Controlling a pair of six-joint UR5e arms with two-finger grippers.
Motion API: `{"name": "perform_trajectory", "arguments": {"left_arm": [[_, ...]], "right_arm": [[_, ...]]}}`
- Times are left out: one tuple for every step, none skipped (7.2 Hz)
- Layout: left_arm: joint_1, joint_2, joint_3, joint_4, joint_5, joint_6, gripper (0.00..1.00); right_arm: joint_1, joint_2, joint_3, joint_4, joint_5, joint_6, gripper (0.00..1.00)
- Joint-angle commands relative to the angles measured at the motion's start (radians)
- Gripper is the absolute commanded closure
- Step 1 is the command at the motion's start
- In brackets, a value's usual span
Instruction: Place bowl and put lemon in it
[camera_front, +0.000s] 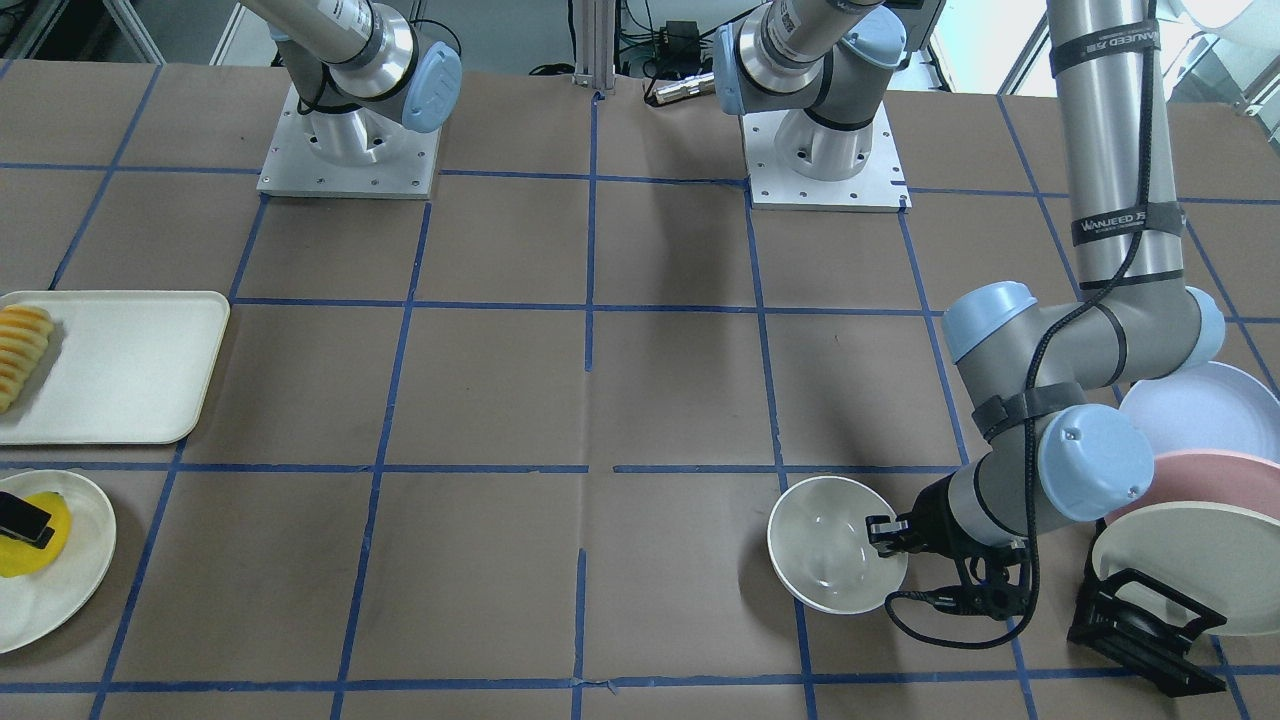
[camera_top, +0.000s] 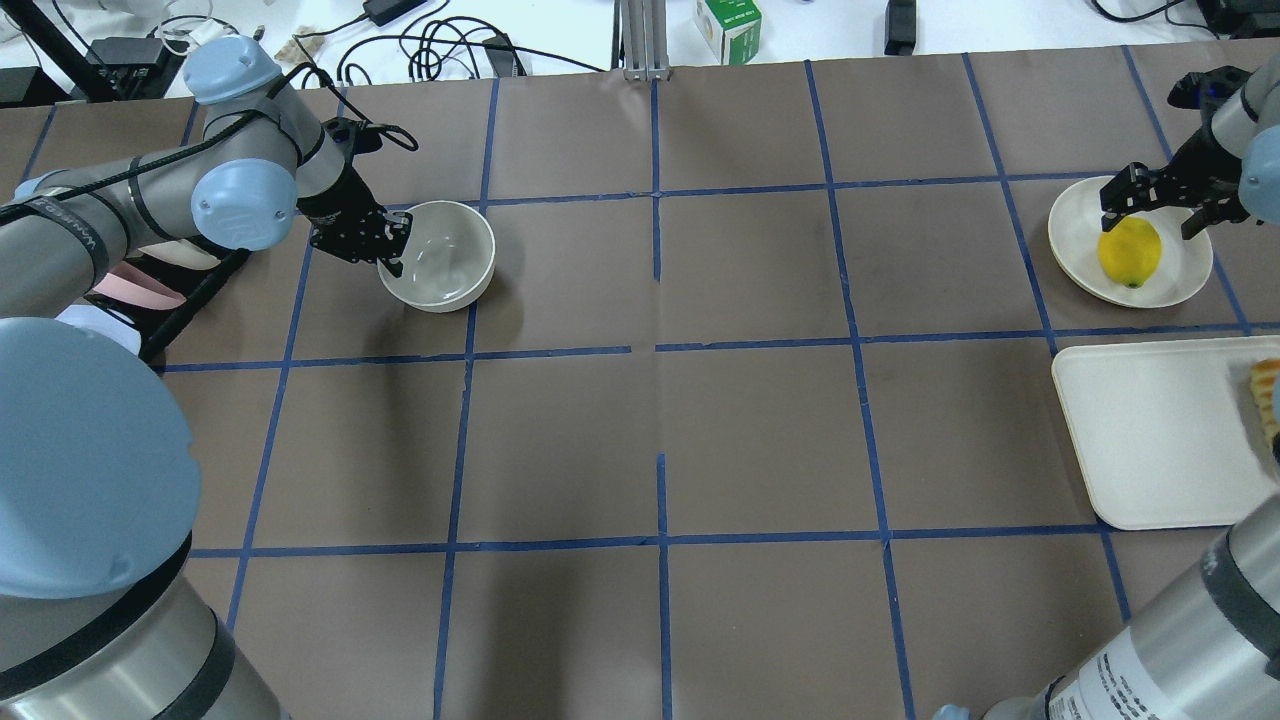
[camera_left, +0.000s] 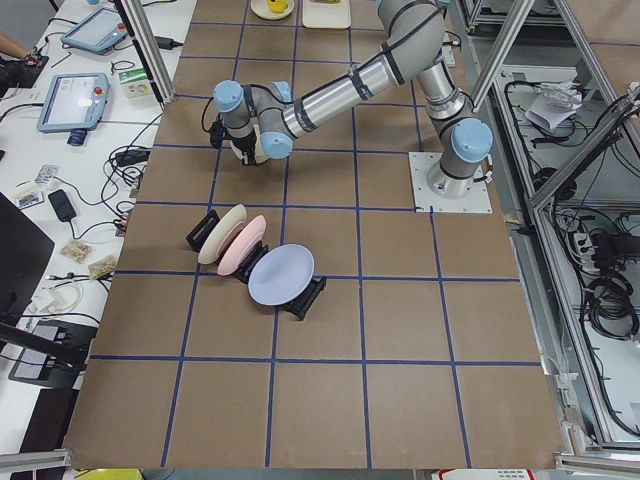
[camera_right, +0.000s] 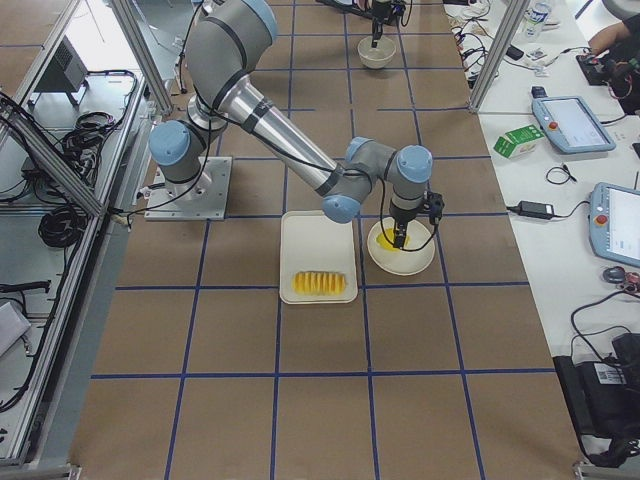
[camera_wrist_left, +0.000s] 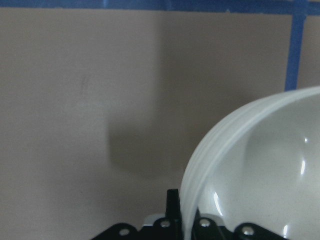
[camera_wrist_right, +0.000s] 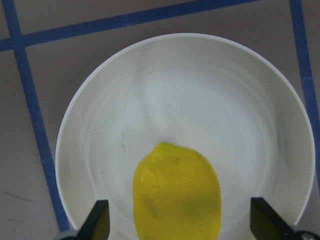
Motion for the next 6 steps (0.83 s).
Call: {"name": "perform_trajectory", "arguments": {"left_arm": [[-0.012,0.032,0.007,-0.064,-0.034,-0.004,1.0],[-0.023,0.067,-0.001,-0.095,-0.101,-0.006,1.0],[-0.044,0.078,-0.013,-0.097,-0.187,-0.032,1.0],[-0.104,0.082,-0.021,-0.099,-0.227,-0.063,1.0],[-0.204,0.088,-0.062,-0.061,-0.217,-0.131,1.0],[-0.289,0.085,-0.1,0.087,-0.217,-0.241,1.0]], "right_arm": [[-0.003,0.026,-0.003,-0.015,0.0,0.006,0.0],[-0.001,0.027,0.002,-0.012,-0.002,0.008,0.04],[-0.001,0.027,-0.001,-0.008,-0.003,0.006,0.37],[-0.001,0.022,-0.001,0.004,-0.006,0.006,0.74],[-0.001,0.017,-0.001,0.021,-0.006,0.008,0.97],[-0.003,0.01,-0.004,0.043,-0.02,0.012,1.0]]}}
